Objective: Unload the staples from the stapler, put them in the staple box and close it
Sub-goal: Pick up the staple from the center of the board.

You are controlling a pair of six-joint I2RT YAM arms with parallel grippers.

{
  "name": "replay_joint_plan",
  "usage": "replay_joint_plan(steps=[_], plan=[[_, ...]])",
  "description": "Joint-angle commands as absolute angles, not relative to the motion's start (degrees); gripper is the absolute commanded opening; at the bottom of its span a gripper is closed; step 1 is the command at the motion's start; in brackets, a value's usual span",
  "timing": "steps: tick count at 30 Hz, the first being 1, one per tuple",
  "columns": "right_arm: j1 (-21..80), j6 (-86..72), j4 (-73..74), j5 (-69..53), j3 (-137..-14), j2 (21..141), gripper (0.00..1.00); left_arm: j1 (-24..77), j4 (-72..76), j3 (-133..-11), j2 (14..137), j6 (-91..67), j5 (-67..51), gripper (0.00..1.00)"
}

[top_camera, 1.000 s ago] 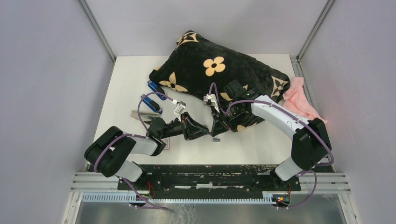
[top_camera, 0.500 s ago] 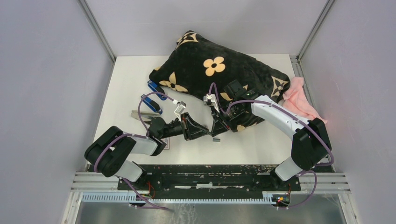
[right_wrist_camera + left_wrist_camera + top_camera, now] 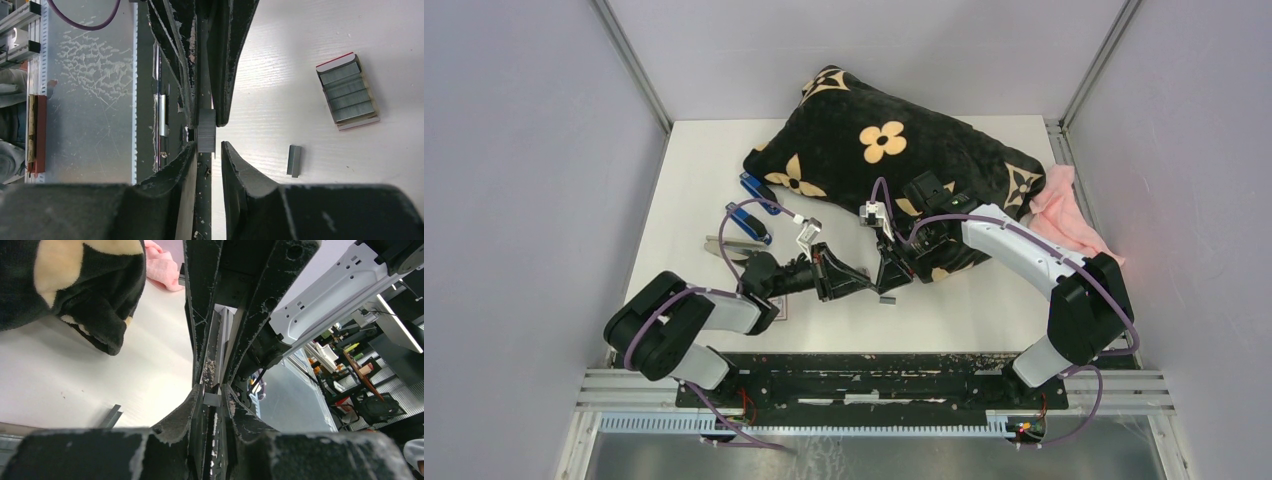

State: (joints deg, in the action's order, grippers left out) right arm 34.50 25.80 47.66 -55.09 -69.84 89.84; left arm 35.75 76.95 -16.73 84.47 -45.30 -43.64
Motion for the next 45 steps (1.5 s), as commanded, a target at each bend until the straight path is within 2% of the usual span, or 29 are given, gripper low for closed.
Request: replay_joint_plan(steps=[1, 10, 16, 33, 39, 45], plan=[[34.80, 26.96, 47.16, -56.76, -71.73, 88.83, 0.33, 35.95, 83.03, -14.92, 81.80, -48.77, -41.41, 0.07], [34.08, 27.02, 47.46, -58.11, -71.86, 87.69, 0.56, 35.97, 85.97, -10.34, 76.56, -52.13, -34.60, 0.06], [32.71, 25.57, 46.20, -59.50, -71.33, 86.07, 0.63, 35.95, 82.58, -8.09, 70.44, -52.38, -30.00, 0.06], [29.86, 20.96, 41.73, -64.70, -69.31, 81.93, 0.67, 35.95, 68.78, -5.13, 54.56, -52.99, -20.07, 0.07], [28.57, 13.76, 34.25, -65.57, -66.92, 80.09, 0.67, 35.95, 68.69, -4.61, 52.13, -55.01, -16.67, 0.07], [26.53, -1.18, 19.07, -66.59, -61.74, 77.76, 0.67, 35.97, 69.93, -4.79, 51.21, -57.56, -12.50, 0.07]])
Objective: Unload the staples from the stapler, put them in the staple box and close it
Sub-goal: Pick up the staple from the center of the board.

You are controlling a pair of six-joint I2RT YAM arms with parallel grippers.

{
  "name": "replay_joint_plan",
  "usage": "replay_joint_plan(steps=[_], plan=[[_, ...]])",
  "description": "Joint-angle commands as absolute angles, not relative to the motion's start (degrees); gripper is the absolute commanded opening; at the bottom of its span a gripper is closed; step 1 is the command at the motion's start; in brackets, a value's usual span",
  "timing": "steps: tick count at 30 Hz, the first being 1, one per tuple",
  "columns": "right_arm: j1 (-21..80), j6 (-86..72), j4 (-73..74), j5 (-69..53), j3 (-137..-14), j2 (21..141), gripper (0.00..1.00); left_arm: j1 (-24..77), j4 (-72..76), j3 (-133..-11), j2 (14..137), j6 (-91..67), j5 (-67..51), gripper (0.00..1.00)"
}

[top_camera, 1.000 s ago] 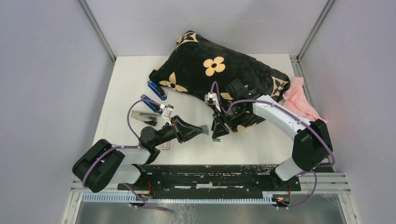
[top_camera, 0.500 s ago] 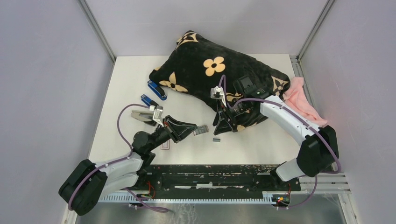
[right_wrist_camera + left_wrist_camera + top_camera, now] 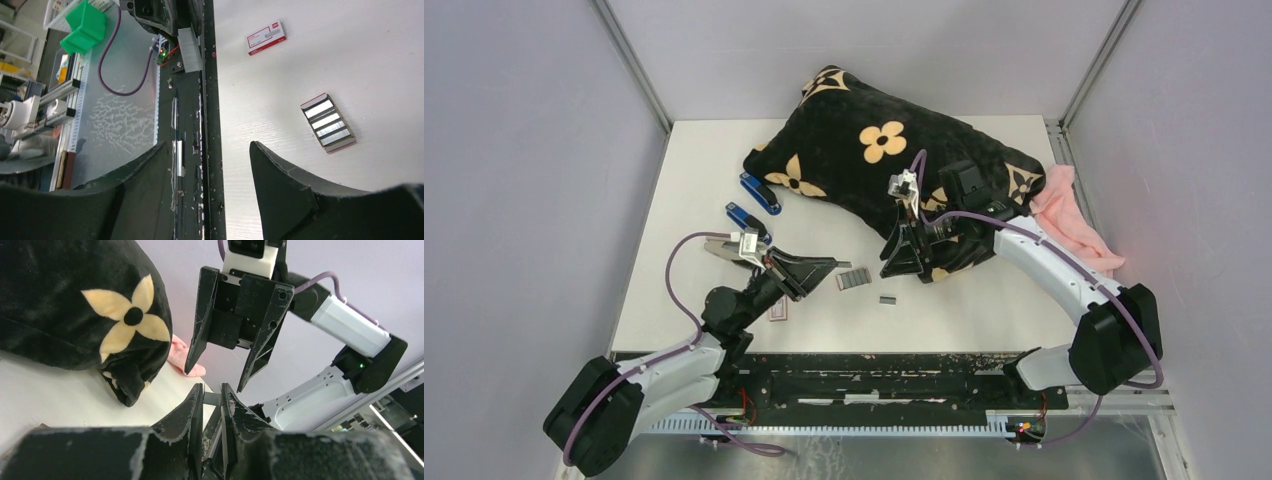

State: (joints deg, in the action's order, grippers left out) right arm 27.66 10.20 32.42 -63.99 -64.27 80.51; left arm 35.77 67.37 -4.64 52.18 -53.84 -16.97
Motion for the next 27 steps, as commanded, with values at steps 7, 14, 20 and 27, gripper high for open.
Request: replay_joint_plan(steps=[7, 14, 20, 27], plan=[[25.19, -16.19, 3.59, -67.14, -57.38, 77.37, 0.66, 35.94, 71.12, -7.10, 51.64, -61.21, -5.99, 0.08], [24.33, -31.51, -8.72, -63.11, -53.88, 78.04, 0.66, 35.95, 73.41, -9.32, 53.31, -63.00, -1.26, 0.08], [24.23, -44.86, -22.00, -58.34, -49.72, 78.98, 0.63, 36.10, 77.98, -11.16, 57.85, -65.24, -0.22, 0.07], [25.09, -57.18, -44.35, -53.35, -42.30, 78.03, 0.61, 40.27, 83.58, -13.94, 65.18, -64.64, 2.14, 0.08]])
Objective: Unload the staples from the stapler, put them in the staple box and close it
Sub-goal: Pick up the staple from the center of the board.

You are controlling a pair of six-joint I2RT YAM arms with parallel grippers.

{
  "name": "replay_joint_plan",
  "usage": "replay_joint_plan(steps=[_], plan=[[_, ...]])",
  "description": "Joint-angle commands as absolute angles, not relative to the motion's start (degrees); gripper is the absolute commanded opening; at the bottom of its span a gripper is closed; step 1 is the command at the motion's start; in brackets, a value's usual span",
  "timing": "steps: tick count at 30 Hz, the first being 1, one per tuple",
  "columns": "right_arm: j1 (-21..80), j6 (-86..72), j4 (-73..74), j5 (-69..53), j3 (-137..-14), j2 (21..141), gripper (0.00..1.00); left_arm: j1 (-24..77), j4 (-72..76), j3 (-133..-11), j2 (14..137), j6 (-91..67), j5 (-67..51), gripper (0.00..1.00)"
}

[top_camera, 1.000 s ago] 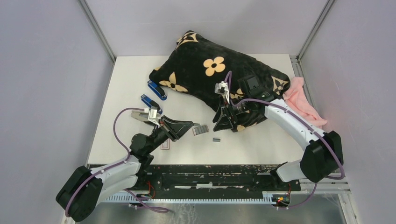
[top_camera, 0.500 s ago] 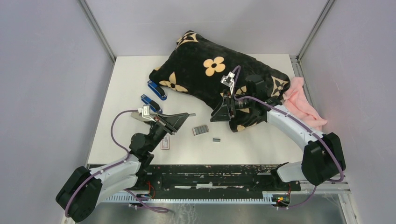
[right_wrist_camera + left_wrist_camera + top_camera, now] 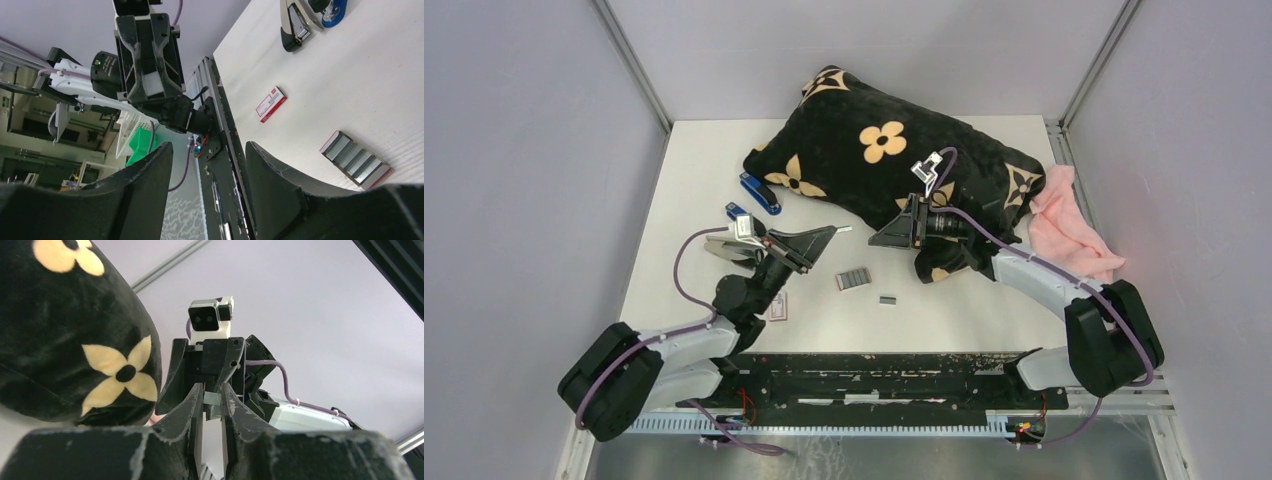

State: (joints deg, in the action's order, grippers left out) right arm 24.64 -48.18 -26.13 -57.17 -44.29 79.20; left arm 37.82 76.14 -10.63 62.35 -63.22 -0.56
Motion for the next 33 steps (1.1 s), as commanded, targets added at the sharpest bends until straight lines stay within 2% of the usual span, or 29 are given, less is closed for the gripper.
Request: replay_joint_plan(steps=[1, 11, 21, 29, 33], plan=[[25.22, -58.08, -46.55, -52.54, -41.53, 77.95, 0.61, 40.88, 84.47, -14.34, 66.14, -64.45, 2.41, 0.08], [25.58, -61.59, -59.59, -49.53, -37.45, 77.11, 0.57, 44.59, 89.64, -15.03, 71.18, -65.02, 5.79, 0.08], [27.00, -60.24, -68.51, -50.30, -35.78, 77.03, 0.58, 47.30, 89.88, -16.54, 73.28, -65.17, 7.30, 0.07], [27.48, -59.23, -67.50, -50.40, -35.82, 76.36, 0.57, 47.97, 90.54, -17.14, 74.54, -65.44, 7.04, 0.07], [27.50, -58.10, -65.11, -50.09, -36.12, 76.43, 0.51, 48.33, 90.55, -17.06, 74.53, -65.33, 7.13, 0.07]])
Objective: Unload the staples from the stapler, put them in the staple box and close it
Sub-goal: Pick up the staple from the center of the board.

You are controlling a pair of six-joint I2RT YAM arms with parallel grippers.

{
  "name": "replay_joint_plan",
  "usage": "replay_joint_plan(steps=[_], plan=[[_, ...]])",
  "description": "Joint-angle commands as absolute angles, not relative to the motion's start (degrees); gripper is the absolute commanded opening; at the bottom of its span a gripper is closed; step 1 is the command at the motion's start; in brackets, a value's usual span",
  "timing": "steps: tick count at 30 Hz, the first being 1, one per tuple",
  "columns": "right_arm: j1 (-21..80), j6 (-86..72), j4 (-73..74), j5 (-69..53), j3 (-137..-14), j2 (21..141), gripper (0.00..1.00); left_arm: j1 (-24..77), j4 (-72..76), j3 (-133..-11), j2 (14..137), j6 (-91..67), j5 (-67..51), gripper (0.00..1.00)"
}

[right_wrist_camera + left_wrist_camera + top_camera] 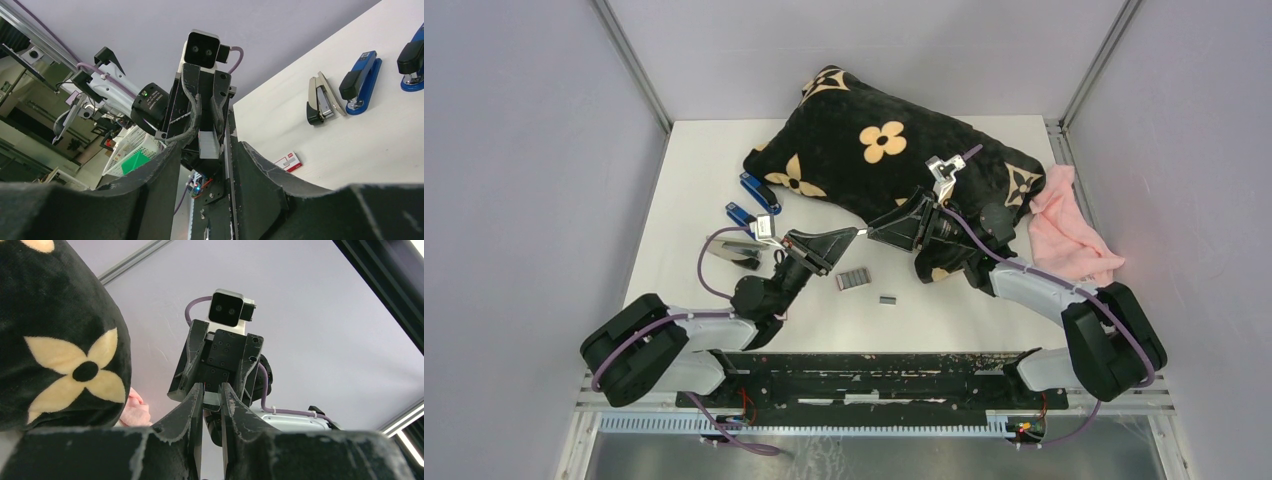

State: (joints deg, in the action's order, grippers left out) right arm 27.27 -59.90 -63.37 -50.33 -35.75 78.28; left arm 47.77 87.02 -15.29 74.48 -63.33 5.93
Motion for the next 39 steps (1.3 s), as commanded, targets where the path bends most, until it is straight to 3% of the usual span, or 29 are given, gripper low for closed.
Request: replay_joint_plan(steps=[1, 7, 14, 21, 30, 34, 39], plan=[[27.43, -58.10, -65.05, -50.16, -36.12, 76.41, 0.49, 48.34, 90.57, -16.99, 74.53, -65.40, 7.11, 0.08], [27.43, -58.12, -64.75, -50.44, -36.34, 76.22, 0.43, 48.51, 90.86, -16.81, 74.87, -65.69, 6.95, 0.07], [27.42, -58.09, -63.28, -51.55, -37.15, 76.23, 0.24, 48.49, 90.99, -16.70, 75.08, -65.68, 6.77, 0.08], [27.35, -57.04, -59.10, -52.65, -38.35, 76.06, 0.18, 48.51, 90.88, -16.44, 75.75, -65.69, 6.79, 0.12], [27.23, -51.86, -46.41, -55.31, -42.05, 75.52, 0.17, 47.89, 83.22, -15.29, 70.03, -63.11, 6.77, 0.74], [27.19, -47.94, -38.95, -57.03, -43.99, 75.42, 0.17, 46.85, 71.38, -14.77, 61.41, -57.91, 6.11, 0.89], [27.14, -36.84, -21.91, -60.50, -49.35, 76.10, 0.17, 46.24, 43.02, -17.91, 47.22, -41.76, 3.05, 0.98]])
